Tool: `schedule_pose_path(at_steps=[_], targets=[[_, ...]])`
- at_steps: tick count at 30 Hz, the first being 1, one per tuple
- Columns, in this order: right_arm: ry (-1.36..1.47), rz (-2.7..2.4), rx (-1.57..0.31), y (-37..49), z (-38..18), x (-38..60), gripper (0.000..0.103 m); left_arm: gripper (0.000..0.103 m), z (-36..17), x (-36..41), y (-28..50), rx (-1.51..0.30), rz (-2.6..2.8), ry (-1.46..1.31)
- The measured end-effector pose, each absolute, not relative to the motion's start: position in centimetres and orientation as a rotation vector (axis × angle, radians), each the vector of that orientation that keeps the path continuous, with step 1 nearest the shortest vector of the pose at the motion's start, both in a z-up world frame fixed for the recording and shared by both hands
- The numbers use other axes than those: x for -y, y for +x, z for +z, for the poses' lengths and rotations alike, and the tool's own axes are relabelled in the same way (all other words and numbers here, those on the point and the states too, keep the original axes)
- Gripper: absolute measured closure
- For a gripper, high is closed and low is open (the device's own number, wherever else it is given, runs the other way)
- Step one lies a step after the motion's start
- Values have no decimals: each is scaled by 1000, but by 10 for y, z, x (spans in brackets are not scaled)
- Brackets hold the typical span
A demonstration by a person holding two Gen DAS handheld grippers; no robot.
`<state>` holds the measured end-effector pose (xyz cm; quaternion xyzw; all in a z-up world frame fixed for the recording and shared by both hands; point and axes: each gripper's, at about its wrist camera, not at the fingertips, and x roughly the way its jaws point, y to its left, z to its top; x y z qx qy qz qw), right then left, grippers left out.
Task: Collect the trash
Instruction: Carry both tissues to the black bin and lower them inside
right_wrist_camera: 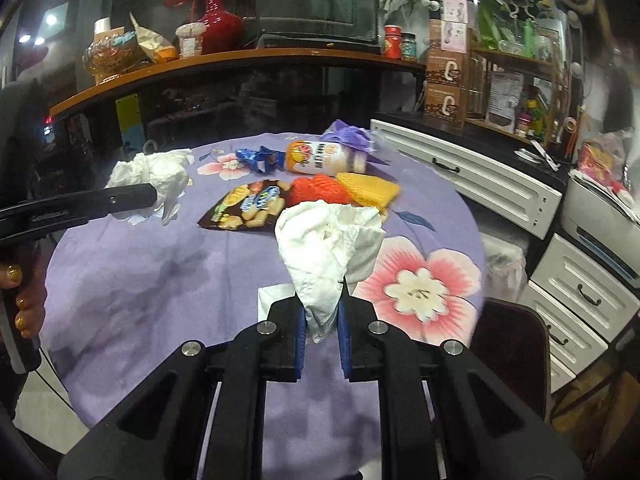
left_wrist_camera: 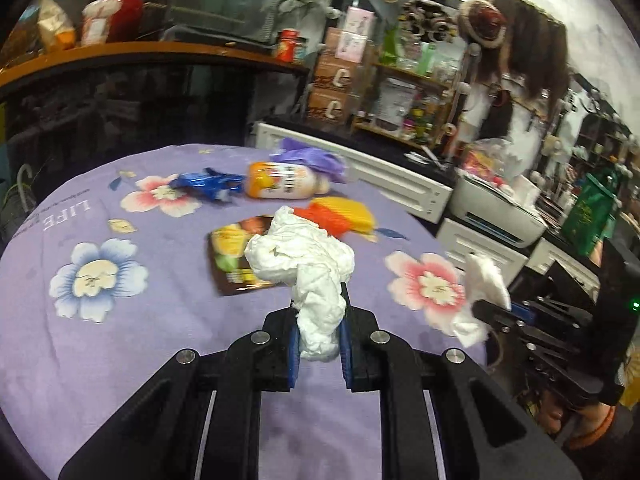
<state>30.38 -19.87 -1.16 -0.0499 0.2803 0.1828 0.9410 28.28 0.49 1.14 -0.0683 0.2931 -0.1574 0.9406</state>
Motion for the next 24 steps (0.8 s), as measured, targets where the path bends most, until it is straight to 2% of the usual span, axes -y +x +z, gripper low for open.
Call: schedule_pose_path(at_steps=[13,24], targets=[[-3,145,-587,302,-25,316,89,87,8,108,282,-598,-528,-105],[125,-11,-773,357,-113,391,89,87,-12,199,287,-653,-675,-30]])
